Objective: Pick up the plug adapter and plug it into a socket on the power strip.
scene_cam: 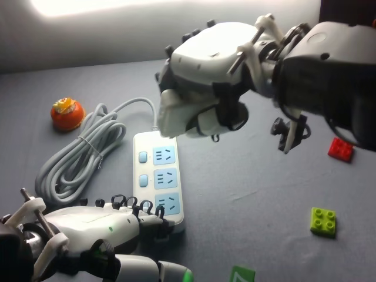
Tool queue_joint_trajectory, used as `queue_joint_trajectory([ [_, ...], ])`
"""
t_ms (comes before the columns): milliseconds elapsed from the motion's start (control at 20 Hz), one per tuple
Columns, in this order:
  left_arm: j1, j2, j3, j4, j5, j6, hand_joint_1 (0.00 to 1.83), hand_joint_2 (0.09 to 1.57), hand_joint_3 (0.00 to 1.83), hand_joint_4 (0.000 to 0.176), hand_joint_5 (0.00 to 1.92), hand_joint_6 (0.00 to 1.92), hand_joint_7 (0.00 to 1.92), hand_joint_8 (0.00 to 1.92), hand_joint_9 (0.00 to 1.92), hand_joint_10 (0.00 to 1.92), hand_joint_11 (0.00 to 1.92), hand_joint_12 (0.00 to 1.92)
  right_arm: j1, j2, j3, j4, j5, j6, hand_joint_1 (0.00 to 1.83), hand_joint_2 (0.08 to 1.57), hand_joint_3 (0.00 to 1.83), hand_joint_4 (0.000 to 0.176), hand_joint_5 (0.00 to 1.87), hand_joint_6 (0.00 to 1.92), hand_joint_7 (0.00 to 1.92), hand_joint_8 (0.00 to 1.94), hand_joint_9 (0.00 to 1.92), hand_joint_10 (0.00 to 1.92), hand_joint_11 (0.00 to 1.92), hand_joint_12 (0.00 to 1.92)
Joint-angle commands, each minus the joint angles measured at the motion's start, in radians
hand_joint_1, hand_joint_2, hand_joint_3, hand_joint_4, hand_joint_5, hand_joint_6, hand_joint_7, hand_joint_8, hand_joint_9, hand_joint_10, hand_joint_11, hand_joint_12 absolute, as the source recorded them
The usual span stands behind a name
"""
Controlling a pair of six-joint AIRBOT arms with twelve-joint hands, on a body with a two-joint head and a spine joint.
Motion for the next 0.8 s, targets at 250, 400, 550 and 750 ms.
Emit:
queue_joint_trajectory([
  [250,0.01,-0.008,-0.012,-0.025,0.076,0.008,0.01,1.23,0.0,0.0,0.12,0.0,0.1,0.0,0.09,0.0,0.0,0.27,0.04,-0.002,-0.013,0.015,0.115,-0.129,1.24,1.16,0.0,0.0,0.83,1.03,0.98,1.2,0.84,1.17,0.66,1.52],
  [400,0.013,-0.008,-0.016,-0.025,0.076,0.008,0.01,1.22,0.0,0.0,0.14,0.0,0.12,0.0,0.1,0.0,0.0,0.33,0.024,-0.013,-0.018,-0.029,0.133,-0.137,1.24,1.16,0.0,0.0,0.84,1.02,0.97,1.21,0.82,1.16,0.63,1.53],
  [550,0.014,-0.006,-0.017,-0.025,0.078,0.008,0.0,1.22,0.0,0.0,0.13,0.0,0.11,0.0,0.09,0.0,0.0,0.29,0.006,-0.007,-0.022,-0.249,0.088,0.055,1.25,1.14,0.0,0.0,0.88,0.97,1.01,1.14,0.86,1.11,0.65,1.5],
  [750,0.02,-0.003,-0.017,-0.025,0.084,0.008,0.0,1.22,0.0,0.0,0.14,0.01,0.12,0.01,0.1,0.0,0.0,0.28,0.01,0.009,0.021,-0.614,-0.009,0.541,1.25,1.14,0.0,0.0,0.88,0.96,1.01,1.14,0.86,1.12,0.65,1.53],
])
